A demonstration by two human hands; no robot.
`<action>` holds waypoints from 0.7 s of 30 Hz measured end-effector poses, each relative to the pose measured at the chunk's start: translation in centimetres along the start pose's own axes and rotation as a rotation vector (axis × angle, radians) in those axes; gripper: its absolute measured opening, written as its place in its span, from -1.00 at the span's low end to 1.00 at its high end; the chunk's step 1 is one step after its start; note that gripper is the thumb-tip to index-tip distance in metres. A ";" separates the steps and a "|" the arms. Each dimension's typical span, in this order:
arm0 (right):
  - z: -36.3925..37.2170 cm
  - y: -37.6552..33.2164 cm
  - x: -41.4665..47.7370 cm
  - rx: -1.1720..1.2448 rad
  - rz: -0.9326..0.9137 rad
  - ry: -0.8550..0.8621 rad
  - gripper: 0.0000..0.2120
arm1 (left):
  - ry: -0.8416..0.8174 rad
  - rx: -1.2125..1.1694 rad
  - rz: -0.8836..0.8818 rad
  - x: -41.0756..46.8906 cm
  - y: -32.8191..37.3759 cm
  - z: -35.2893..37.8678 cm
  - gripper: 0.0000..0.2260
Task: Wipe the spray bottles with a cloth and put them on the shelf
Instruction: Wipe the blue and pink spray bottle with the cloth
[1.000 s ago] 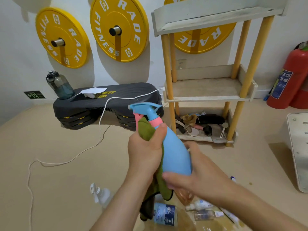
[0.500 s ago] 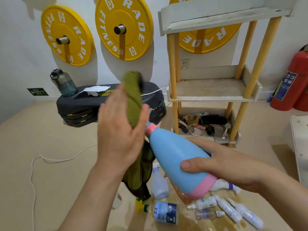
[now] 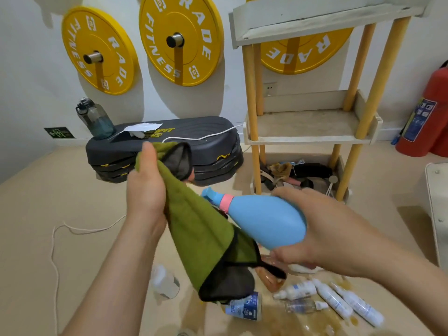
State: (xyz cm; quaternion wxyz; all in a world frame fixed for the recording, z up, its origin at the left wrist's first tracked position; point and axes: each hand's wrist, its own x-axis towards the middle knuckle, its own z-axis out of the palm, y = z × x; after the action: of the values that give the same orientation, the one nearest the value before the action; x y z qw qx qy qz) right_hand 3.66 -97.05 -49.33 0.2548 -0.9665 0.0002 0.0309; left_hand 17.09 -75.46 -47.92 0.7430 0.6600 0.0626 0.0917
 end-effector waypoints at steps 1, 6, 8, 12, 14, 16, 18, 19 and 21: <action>0.5 -0.1 0.1 -0.160 -0.050 0.123 -0.18 | -0.047 0.123 0.088 -0.2 0.3 -0.2 -0.57; 2.5 0.3 1.0 -0.541 -0.341 0.578 -0.15 | -0.493 0.971 0.413 -4.6 -1.4 1.9 -0.49; 3.1 0.3 1.2 -0.522 -0.327 0.593 -0.15 | -0.518 1.161 0.508 -4.7 -2.7 2.1 -0.49; 4.0 0.3 1.4 -0.414 -0.287 0.606 -0.16 | -0.436 1.109 0.681 -6.5 -3.8 2.8 -0.50; 4.2 0.2 1.6 -0.379 -0.312 0.645 -0.21 | -0.393 1.072 0.746 -6.8 -3.8 2.9 -0.52; 4.2 0.2 1.6 -0.407 -0.374 0.684 -0.28 | -0.336 1.081 0.762 -5.6 -3.0 2.6 -0.57; 4.1 0.1 1.5 -0.457 -0.433 0.705 -0.33 | -0.310 1.068 0.657 -3.6 -2.3 1.8 -0.72; 4.2 0.2 1.5 -0.484 -0.448 0.704 -0.35 | -0.314 1.027 0.552 -2.4 -2.4 1.2 -0.77; 4.7 0.6 1.6 -0.511 -0.445 0.676 -0.34 | -0.309 0.887 0.329 -0.7 -2.7 -0.1 -0.81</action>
State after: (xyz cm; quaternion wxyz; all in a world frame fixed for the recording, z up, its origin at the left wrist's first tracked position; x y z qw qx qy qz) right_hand 4.97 -95.24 -53.82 -0.0048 -0.9306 -0.1316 -0.3416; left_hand 16.57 -75.83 -50.60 0.3672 0.9194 -0.1201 0.0732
